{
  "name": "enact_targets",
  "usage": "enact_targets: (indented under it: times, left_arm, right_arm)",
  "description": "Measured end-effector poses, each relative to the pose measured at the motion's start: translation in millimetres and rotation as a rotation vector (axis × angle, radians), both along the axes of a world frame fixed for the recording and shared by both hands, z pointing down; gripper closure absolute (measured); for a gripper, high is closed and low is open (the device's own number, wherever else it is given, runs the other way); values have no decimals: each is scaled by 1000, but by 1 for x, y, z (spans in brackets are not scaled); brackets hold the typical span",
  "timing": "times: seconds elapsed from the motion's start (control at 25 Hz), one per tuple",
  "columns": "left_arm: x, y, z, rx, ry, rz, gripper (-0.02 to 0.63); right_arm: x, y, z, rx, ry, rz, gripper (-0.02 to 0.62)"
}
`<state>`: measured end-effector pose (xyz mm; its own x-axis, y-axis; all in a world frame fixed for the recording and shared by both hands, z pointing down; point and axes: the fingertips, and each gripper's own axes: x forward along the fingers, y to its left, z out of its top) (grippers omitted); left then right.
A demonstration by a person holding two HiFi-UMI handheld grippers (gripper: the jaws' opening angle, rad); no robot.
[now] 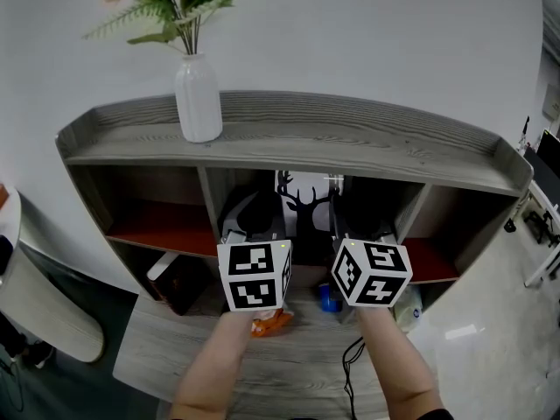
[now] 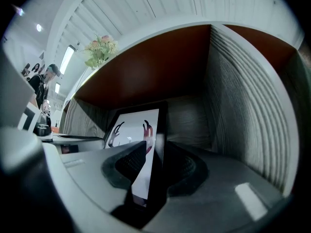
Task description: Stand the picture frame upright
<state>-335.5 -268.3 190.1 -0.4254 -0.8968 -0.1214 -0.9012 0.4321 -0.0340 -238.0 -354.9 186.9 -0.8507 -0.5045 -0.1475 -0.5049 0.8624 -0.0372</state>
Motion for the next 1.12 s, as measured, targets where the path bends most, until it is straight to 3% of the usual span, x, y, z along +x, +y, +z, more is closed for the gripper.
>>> enact_targets:
  times: [0.64, 1.12]
  left_arm:
    - [11, 21, 7, -1, -2, 9, 535]
    - [44, 38, 8, 27, -19, 112, 545]
  right_arm:
    - [23, 20, -4, 8, -46, 11, 480]
    - [37, 49, 8, 23, -45, -22, 511]
